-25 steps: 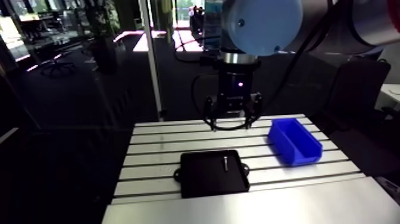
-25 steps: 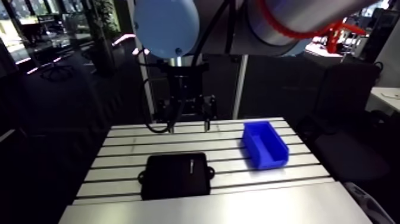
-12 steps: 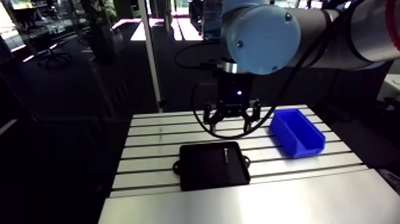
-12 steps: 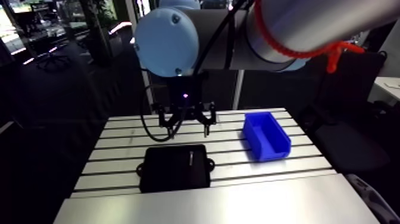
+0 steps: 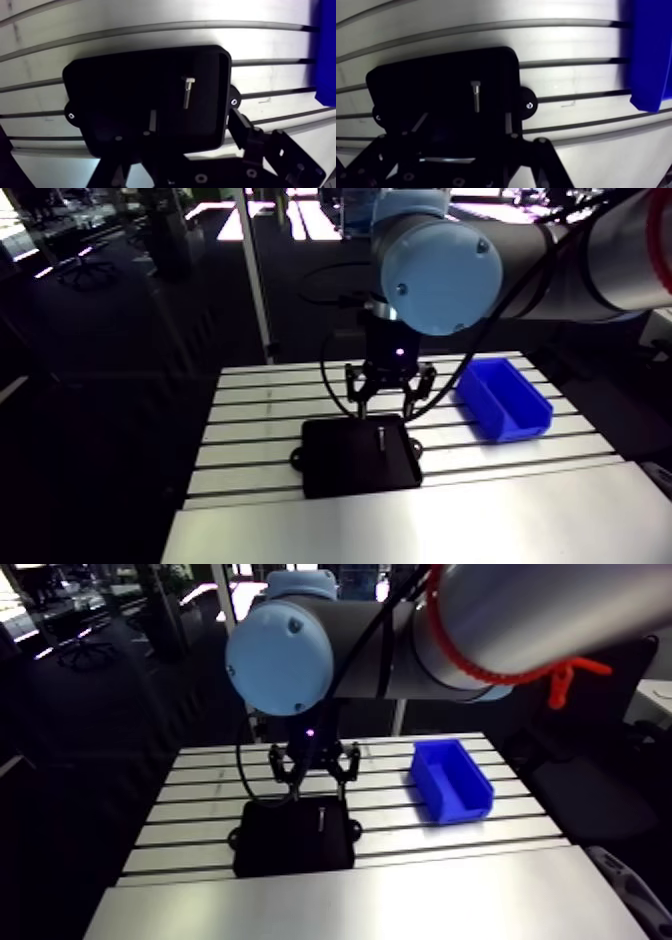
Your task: Pick up the M10 bolt from the tray and put it into the blue bin.
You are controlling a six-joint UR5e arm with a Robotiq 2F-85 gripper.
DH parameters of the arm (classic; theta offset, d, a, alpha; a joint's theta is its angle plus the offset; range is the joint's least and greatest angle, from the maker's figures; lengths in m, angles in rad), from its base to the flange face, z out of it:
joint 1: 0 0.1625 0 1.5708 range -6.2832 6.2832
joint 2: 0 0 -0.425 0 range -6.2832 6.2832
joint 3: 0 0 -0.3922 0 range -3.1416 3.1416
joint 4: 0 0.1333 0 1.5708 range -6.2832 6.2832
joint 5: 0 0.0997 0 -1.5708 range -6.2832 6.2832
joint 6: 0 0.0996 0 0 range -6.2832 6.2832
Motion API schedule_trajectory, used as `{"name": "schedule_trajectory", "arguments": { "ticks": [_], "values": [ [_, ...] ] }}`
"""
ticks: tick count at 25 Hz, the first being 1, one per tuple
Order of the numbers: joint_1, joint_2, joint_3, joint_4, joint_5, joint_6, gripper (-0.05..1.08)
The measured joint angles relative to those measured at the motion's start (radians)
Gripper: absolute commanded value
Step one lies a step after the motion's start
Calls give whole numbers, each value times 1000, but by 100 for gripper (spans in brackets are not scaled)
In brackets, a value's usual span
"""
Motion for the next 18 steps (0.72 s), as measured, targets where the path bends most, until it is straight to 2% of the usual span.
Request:
{"name": "schedule_trajectory", "arguments": {
  "ticks": [7, 18],
  "values": [
    [-1, 19, 19, -18, 1, 5, 37],
    [-5, 45, 35, -53, 1, 3, 42]
  ]
}}
